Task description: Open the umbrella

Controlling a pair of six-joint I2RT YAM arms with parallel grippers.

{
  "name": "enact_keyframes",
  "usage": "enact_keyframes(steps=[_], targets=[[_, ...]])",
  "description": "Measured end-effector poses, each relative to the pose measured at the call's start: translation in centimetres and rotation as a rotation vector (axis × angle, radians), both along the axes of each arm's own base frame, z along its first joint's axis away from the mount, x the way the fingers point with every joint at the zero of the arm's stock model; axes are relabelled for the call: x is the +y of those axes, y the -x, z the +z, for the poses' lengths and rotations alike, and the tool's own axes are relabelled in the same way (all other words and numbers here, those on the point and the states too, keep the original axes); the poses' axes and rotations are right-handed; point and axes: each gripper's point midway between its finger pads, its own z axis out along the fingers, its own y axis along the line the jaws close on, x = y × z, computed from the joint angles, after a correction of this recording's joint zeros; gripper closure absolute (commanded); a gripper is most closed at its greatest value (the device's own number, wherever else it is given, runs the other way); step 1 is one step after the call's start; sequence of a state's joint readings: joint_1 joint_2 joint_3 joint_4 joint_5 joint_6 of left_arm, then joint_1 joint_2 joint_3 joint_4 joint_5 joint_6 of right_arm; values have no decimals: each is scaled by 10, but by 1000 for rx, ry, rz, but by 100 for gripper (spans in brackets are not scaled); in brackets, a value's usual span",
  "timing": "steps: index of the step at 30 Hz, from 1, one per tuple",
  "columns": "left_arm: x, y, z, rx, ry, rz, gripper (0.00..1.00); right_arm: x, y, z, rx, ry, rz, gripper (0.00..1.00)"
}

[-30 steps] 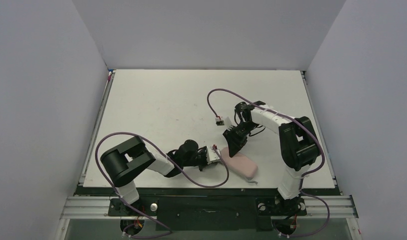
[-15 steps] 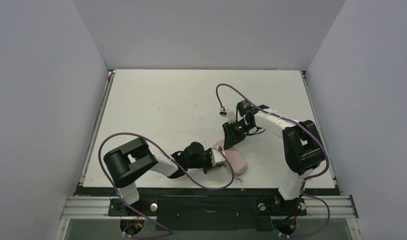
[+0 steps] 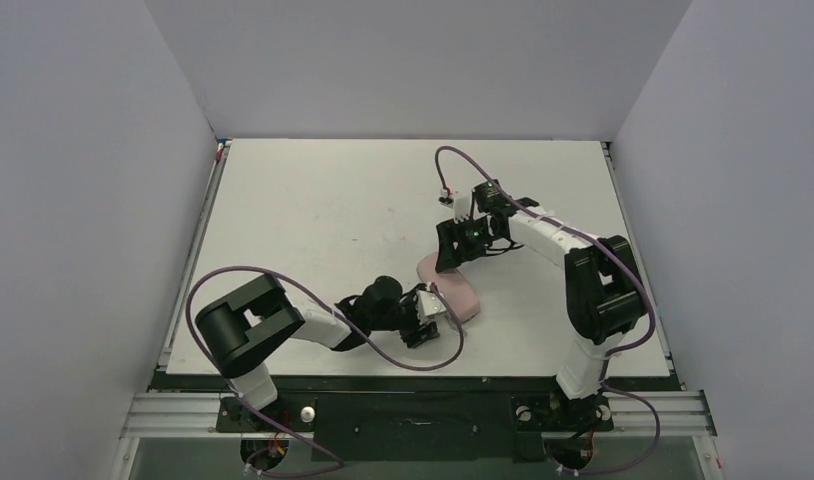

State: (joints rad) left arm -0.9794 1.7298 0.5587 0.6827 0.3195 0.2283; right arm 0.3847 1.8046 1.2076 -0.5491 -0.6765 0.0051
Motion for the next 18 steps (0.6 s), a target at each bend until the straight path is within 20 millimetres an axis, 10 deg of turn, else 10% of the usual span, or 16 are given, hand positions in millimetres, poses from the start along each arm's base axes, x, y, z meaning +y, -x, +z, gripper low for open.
enact_keyframes(steps=[5, 18], targets=[[28, -21, 20, 50, 18, 99, 2, -2, -7, 12, -34, -22, 37, 31], [77, -49, 86, 11, 123, 319, 3, -40, -5, 23, 29, -37, -96, 79]])
